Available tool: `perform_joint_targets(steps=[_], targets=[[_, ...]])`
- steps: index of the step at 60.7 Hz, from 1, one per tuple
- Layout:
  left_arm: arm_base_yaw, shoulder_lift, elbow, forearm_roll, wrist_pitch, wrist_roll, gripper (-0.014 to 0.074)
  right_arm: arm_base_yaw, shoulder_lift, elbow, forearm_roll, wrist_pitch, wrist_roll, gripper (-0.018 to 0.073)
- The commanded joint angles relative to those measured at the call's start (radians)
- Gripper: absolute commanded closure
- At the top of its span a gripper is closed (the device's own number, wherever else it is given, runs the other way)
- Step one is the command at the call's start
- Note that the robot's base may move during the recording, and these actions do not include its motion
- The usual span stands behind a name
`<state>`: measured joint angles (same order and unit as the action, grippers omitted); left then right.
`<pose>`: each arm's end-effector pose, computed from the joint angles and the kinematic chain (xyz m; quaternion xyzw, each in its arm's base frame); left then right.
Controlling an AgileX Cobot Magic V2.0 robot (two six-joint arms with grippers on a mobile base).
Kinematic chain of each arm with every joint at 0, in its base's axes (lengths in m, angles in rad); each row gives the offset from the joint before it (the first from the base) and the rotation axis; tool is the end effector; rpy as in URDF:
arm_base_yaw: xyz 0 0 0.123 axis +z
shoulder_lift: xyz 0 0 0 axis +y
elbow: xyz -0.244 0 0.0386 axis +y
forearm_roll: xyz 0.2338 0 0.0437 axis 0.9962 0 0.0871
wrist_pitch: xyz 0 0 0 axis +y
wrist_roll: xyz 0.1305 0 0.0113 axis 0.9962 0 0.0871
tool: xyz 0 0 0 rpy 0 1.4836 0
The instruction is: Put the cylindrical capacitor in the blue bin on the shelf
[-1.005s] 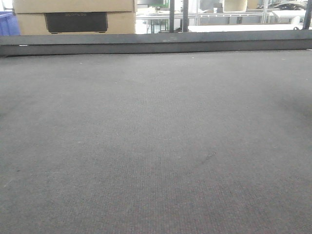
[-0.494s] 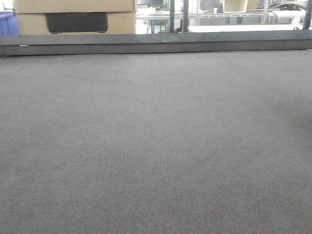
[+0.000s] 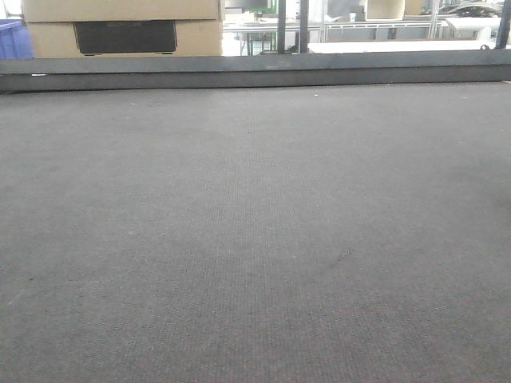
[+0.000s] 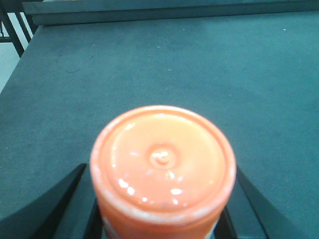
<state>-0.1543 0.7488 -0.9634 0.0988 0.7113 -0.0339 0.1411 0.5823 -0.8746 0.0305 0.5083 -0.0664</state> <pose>0.1857 -0.0203 0.3580 0.0638 0.8328 -0.0042 0.5499 0.1568 0.0242 0.3817 -0.0727 0.7476 0.0390 0.6591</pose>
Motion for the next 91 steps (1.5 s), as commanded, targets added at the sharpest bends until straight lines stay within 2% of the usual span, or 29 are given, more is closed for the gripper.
perform_joint_targets(steps=[1,91], targets=[[-0.001,-0.006,-0.009,0.001,-0.028,-0.004,0.0708,-0.001,-0.024,0.002,-0.001,-0.014,-0.002,0.0692],[-0.001,-0.006,-0.009,0.001,-0.030,-0.004,0.0708,-0.001,-0.028,0.002,-0.001,-0.014,-0.002,0.0692]])
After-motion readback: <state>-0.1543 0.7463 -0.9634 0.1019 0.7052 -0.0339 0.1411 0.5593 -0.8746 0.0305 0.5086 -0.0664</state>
